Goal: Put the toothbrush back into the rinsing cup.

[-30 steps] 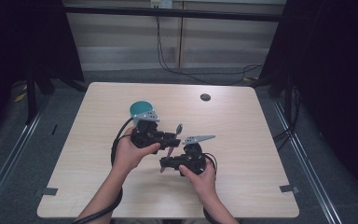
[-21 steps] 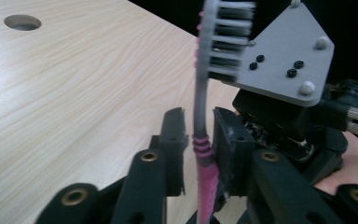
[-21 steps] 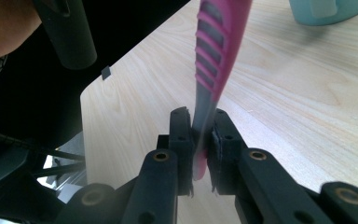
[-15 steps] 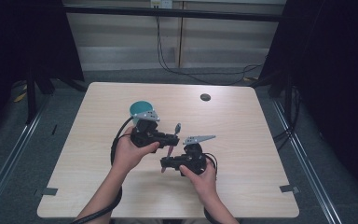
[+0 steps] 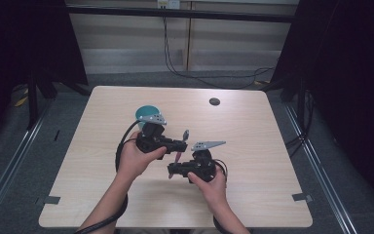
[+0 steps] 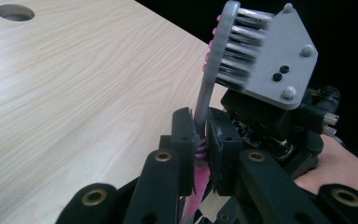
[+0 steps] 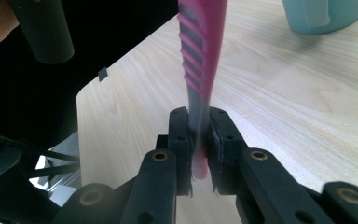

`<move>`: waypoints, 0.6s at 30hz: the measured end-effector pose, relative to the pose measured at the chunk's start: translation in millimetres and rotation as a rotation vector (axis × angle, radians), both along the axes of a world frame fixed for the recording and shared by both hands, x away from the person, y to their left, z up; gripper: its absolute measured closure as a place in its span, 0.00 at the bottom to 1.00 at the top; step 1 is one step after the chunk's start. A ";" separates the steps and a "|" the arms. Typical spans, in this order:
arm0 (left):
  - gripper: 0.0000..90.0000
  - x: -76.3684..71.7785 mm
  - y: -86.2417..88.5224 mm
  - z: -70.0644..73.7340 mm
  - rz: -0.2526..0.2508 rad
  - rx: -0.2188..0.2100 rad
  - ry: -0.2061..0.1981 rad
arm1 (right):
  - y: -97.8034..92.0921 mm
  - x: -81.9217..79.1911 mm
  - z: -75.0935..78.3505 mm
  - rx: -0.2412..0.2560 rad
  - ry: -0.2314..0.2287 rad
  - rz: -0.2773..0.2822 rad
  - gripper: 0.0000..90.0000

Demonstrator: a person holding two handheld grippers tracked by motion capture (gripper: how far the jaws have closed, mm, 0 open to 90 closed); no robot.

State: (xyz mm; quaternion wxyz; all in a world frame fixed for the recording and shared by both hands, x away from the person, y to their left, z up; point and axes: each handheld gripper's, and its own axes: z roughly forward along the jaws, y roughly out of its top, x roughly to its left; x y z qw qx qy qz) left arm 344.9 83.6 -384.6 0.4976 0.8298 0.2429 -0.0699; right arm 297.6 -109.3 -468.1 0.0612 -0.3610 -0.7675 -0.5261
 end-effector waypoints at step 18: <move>0.92 0.3 7.4 4.4 0.030 -0.002 -0.018 | -7.2 -2.9 -0.1 -0.005 -0.027 -0.020 0.65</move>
